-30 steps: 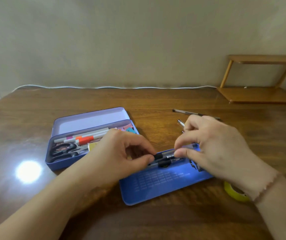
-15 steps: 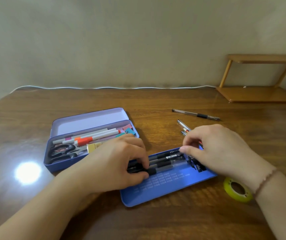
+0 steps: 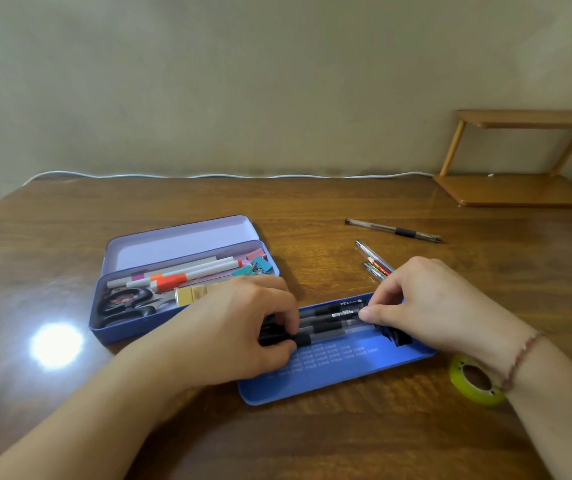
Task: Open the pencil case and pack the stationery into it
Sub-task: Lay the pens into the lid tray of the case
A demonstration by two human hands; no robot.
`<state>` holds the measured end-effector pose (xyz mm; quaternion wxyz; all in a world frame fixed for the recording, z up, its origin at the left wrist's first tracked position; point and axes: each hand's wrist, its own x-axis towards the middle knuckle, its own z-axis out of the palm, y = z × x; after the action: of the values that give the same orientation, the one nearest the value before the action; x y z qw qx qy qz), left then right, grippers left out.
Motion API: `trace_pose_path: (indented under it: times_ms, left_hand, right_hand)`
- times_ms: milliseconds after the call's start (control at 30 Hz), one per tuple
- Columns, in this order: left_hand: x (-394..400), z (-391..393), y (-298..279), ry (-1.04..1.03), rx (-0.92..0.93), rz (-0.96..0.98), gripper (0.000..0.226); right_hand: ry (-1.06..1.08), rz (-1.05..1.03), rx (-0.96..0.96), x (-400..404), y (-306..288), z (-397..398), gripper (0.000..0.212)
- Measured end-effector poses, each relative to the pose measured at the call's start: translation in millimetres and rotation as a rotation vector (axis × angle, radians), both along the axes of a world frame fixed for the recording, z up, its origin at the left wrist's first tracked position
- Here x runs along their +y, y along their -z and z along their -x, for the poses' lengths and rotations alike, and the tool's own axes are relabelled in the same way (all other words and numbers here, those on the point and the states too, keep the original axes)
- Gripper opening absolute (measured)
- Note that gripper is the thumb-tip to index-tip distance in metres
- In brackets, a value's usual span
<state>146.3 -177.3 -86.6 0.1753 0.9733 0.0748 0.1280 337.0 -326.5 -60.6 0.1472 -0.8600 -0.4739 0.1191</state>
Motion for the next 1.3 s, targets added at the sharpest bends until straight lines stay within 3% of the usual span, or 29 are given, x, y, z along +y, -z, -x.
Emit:
trace_pose_path:
  times_ms: [200,333,500,667,900,1033,1100,1200,1300]
  left_hand:
    - [-0.5,0.6,1.3,-0.01,0.0,-0.004,0.014]
    - [-1.5,0.0,2.5,-0.001,-0.024,-0.015,0.022]
    - [-2.1,-3.0,8.0,-0.01,-0.038,-0.04,0.034]
    - [-2.6,-5.3,9.2,-0.016,-0.018,-0.013,0.032]
    - [-3.9,-6.8,11.2,-0.024,-0.024,0.019,0.029]
    - [-5.1,-6.4,8.0,-0.028,-0.02,0.024,0.027]
    - [-2.2,-6.3,4.9,-0.064,-0.085,0.13,0.019]
    - [3.3,-5.7,-2.6,-0.197,-0.283,0.599,0.02]
    - [7.3,-5.3,-6.4,-0.24,-0.371,0.822,0.023]
  right_hand:
    - [-0.025,-0.033,0.023,-2.2,-1.3,-5.2,0.018]
    - [0.186,-0.249,-0.014,-11.3,-7.5,-38.6,0.012]
    - [0.234,-0.045,-0.068,-10.9,-0.3,-54.9,0.015]
    - [0.231,0.011,-0.023,-6.1,1.9,-48.7,0.01]
    - [0.254,-0.007,-0.056,-4.9,6.1,-48.2,0.009]
    - [0.195,-0.18,-0.072,-10.5,-3.5,-45.4,0.012]
    - [0.062,-0.265,-0.021,-18.3,-14.7,-38.2,0.013]
    - [-0.219,-0.29,0.063,-27.6,-27.1,-19.3,0.013]
    - [-0.432,-0.168,0.069,-22.3,-19.4,-6.5,0.013]
